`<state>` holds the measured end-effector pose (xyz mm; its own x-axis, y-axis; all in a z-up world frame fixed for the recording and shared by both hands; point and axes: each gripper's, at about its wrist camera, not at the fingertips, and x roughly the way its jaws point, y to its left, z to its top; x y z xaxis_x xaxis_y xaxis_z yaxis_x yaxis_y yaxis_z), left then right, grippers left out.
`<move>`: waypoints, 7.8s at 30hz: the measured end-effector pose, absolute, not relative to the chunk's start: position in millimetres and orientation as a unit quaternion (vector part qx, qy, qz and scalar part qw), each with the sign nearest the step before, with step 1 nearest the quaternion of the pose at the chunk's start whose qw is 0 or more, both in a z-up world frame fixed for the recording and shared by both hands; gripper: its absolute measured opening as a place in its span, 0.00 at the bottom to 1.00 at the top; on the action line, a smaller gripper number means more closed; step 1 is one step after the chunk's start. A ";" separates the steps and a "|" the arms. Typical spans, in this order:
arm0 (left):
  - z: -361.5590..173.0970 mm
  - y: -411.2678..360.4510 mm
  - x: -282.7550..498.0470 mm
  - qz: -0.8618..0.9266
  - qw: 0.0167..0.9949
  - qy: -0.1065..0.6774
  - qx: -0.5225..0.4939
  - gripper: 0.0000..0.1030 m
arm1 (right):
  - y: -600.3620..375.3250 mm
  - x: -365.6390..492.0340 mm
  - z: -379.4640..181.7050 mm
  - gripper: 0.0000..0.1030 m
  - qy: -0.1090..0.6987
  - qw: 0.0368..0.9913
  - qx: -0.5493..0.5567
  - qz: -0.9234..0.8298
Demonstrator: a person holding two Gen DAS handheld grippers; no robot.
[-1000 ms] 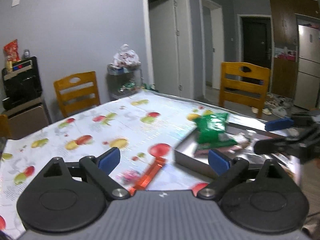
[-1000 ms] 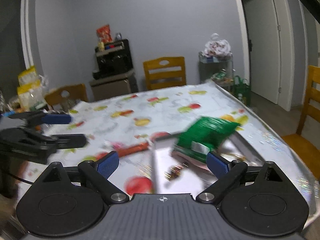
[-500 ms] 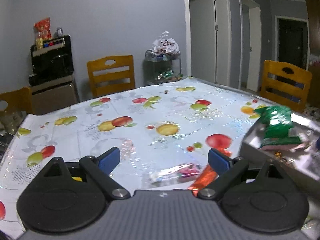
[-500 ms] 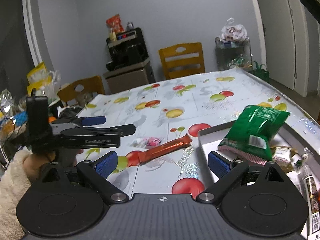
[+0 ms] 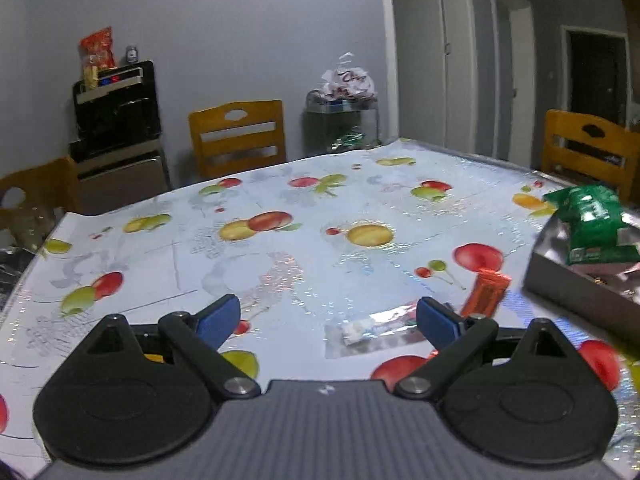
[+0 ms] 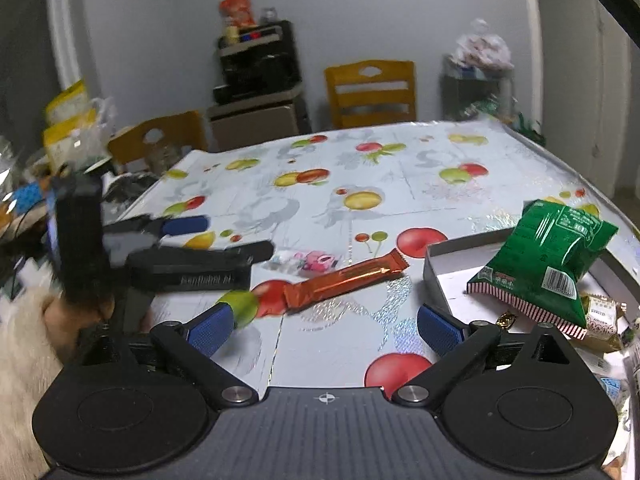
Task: Organize snacks
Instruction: 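Move the left tool to the clear candy packet while the right tool approaches the orange candy bar, then grasp the orange candy bar with the right tool, then grasp the clear candy packet with the left tool while the right tool holds the candy bar, then carry the candy packet and candy bar over the gray box with both tools, then open both tools to drop the candy packet and candy bar into the box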
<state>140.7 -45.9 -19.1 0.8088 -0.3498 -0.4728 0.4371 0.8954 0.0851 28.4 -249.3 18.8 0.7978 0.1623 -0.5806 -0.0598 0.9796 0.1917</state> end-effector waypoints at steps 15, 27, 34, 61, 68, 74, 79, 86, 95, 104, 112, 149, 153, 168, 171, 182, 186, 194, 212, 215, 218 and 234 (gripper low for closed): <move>-8.7 -11.9 154.5 -0.161 0.958 0.235 0.015 0.93 | -232.5 123.9 -35.2 0.73 0.366 0.909 0.177 -0.093; -7.6 -15.1 150.3 -0.162 0.960 0.227 0.028 0.93 | -196.0 141.2 -44.1 0.62 0.364 0.925 0.047 -0.096; -15.2 -18.0 155.7 -0.166 0.955 0.242 0.035 0.93 | -200.5 129.0 -43.0 0.30 0.355 0.932 0.002 -0.069; -40.3 -70.2 182.5 -0.292 0.909 0.283 0.088 0.93 | -208.8 3.1 -47.7 0.22 0.319 0.946 -0.008 0.050; -49.5 -88.2 196.7 -0.338 0.878 0.319 0.117 0.93 | -216.7 -1.7 -47.2 0.22 0.319 0.945 0.007 0.065; -49.1 -84.5 184.1 -0.351 0.875 0.312 0.119 0.79 | -224.4 -3.7 -47.5 0.22 0.317 0.946 0.018 0.068; -47.1 -75.8 164.6 -0.358 0.875 0.304 0.120 0.60 | -228.1 -4.4 -47.7 0.22 0.316 0.946 0.022 0.072; -44.3 -75.6 133.1 -0.338 0.886 0.287 0.136 0.29 | -231.4 -7.3 -47.3 0.22 0.316 0.945 0.026 0.078; -40.1 -64.8 73.2 -0.288 0.899 0.279 0.176 0.29 | -238.7 -9.1 -46.7 0.22 0.314 0.947 0.012 0.070; -36.0 -59.7 39.4 -0.250 0.905 0.292 0.180 0.60 | -235.7 -10.1 -47.7 0.36 0.311 0.947 -0.003 0.083; -39.3 -73.5 54.5 -0.275 0.902 0.289 0.165 0.71 | -237.9 -10.2 -48.6 0.45 0.306 0.949 0.004 0.079; -20.1 -58.3 35.4 -0.288 0.915 0.262 0.103 0.03 | -234.3 -20.8 -30.1 0.22 0.237 0.968 -0.040 0.074; -25.4 -55.6 38.3 -0.274 0.919 0.268 0.091 0.04 | -233.7 -21.7 -31.2 0.22 0.241 0.967 -0.039 0.078; -38.2 -74.5 53.3 -0.257 0.913 0.302 0.096 0.72 | -234.7 -23.1 -32.9 0.22 0.248 0.964 -0.029 0.086; -41.9 -73.4 56.9 -0.257 0.910 0.313 0.091 0.72 | -236.0 -22.9 -31.8 0.22 0.246 0.965 -0.029 0.086; -41.9 -69.6 58.2 -0.254 0.912 0.311 0.084 0.15 | -238.5 -26.7 -25.8 0.22 0.236 0.967 -0.027 0.088; -39.6 -69.1 55.3 -0.256 0.914 0.304 0.086 0.14 | -239.6 -28.9 -21.8 0.22 0.230 0.969 -0.030 0.088; -19.8 -71.1 46.3 -0.268 0.918 0.282 0.082 0.14 | -251.0 -35.5 -4.5 0.22 0.207 0.974 -0.031 0.084; 29.0 -161.1 17.6 -0.383 0.891 0.226 0.097 0.14 | -363.3 -68.7 9.3 0.22 0.175 0.984 0.012 -0.033; 28.5 -190.7 12.2 -0.410 0.877 0.227 0.107 0.14 | -378.9 -69.3 0.9 0.22 0.190 0.981 0.019 -0.045; 24.6 -217.6 10.9 -0.428 0.867 0.227 0.118 0.14 | -388.1 -68.1 -8.1 0.22 0.208 0.977 0.024 -0.048; -6.1 -273.9 10.7 -0.460 0.836 0.269 0.133 0.19 | -405.3 -66.7 -29.0 0.30 0.241 0.968 0.038 -0.064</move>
<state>10.7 -273.9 -6.1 0.4332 -0.6966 -0.5720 0.8399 0.5422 -0.0242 -66.7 -405.3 -29.0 0.8753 -0.1050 -0.4721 0.1413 0.9891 0.0420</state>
